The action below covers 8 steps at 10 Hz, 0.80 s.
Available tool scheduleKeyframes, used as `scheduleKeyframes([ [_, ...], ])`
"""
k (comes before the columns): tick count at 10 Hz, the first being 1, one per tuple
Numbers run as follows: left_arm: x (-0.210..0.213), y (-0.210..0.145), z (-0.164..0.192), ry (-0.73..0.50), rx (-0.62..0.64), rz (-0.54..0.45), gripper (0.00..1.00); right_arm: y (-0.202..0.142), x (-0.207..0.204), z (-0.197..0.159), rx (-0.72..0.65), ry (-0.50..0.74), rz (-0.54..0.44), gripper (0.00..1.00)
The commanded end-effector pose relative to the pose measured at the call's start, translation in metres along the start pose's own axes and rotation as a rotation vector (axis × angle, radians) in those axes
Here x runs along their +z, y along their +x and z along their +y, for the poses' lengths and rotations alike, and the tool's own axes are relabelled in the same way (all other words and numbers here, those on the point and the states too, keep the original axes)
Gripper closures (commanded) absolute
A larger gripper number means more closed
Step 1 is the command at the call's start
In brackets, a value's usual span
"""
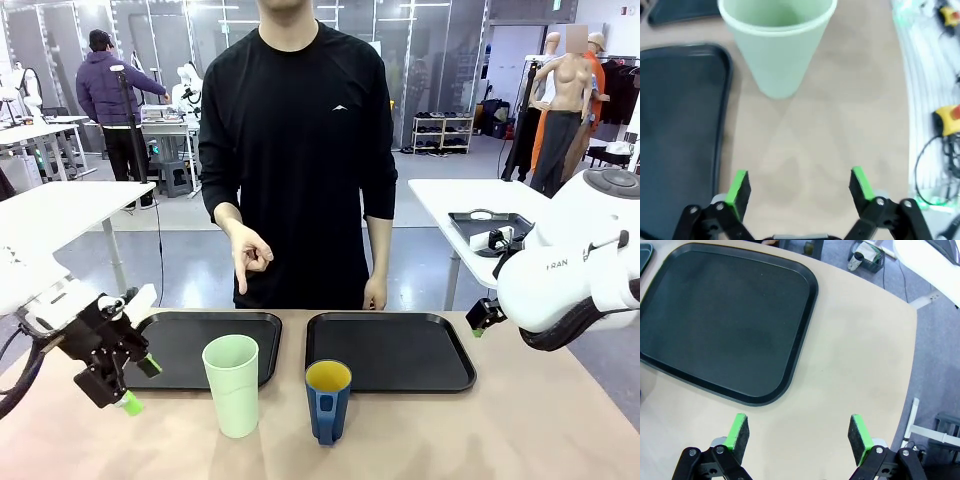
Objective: Sort and store the cups by type.
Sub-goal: Pick up the Reusable plastic cup.
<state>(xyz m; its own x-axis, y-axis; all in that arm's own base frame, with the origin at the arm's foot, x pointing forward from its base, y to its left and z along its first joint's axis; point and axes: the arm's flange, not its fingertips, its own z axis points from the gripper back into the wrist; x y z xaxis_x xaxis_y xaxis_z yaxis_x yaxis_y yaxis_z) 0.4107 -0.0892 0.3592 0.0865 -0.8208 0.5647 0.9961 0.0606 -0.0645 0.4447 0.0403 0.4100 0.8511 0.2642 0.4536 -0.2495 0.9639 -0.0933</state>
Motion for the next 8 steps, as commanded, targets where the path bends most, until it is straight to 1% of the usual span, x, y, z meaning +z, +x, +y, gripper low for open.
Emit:
scheduleKeyframes([
  [1, 0.001, -0.012, 0.009, -0.013, -0.034, -0.13, 0.0, -0.001, -0.001, 0.0, -0.001, 0.002, 0.002, 0.0],
  [2, 0.0, -0.015, 0.011, 0.016, -0.017, -0.14, 0.0, -0.001, -0.001, 0.0, -0.001, 0.002, 0.002, 0.0],
  [3, 0.002, -0.003, 0.001, 0.005, -0.014, -0.065, 0.0, -0.001, -0.001, 0.0, -0.001, 0.002, 0.002, 0.0],
  [8, 0.0, -0.004, 0.001, 0.014, -0.026, -0.078, 0.0, -0.001, -0.001, 0.0, -0.001, 0.002, 0.002, 0.0],
])
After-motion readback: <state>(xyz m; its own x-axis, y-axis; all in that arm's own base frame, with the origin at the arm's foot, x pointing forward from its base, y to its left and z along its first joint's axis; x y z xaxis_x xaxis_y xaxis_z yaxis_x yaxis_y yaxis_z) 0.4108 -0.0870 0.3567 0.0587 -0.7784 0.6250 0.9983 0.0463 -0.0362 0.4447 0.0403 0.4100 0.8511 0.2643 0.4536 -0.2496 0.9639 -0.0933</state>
